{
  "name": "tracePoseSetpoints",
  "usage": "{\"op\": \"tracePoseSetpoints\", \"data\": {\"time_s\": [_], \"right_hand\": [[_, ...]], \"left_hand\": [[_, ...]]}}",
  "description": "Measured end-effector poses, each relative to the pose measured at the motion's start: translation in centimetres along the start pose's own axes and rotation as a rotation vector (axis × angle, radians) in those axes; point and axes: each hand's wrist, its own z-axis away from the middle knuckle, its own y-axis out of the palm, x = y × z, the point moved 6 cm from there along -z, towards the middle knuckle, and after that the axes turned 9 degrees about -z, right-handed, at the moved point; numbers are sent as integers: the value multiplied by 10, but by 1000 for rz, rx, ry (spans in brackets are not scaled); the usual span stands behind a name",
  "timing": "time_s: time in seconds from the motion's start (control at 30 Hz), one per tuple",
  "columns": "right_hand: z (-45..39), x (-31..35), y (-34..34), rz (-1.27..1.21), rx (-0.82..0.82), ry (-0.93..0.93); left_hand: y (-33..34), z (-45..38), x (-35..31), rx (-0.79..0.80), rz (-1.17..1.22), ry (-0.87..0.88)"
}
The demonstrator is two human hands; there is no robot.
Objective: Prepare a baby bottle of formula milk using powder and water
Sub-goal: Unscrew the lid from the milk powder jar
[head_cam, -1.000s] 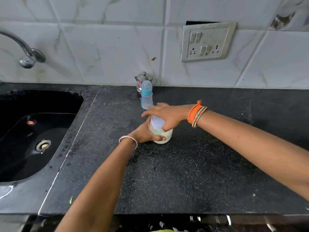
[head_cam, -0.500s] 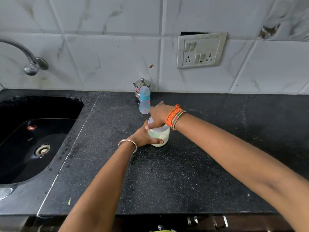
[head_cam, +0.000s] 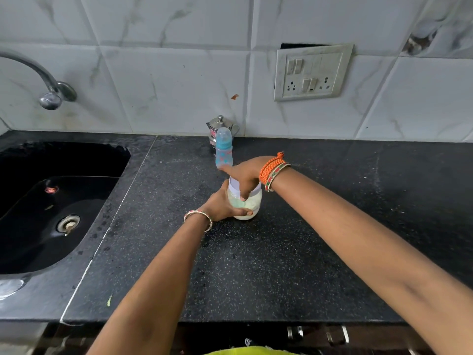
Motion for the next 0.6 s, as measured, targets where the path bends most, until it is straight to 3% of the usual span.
{"op": "tracePoseSetpoints", "data": {"time_s": [0.27,0.43,0.6], "right_hand": [[-50,1,28,8,-53,-90],[-50,-21,21,-182,-150,-168],[-62,-41,26,-220,-314,-78]], "left_hand": [[3,-1,3,-14,31,0],[6,-10,-2,-2,69,28],[6,-29,-27,-9,67,36]]}}
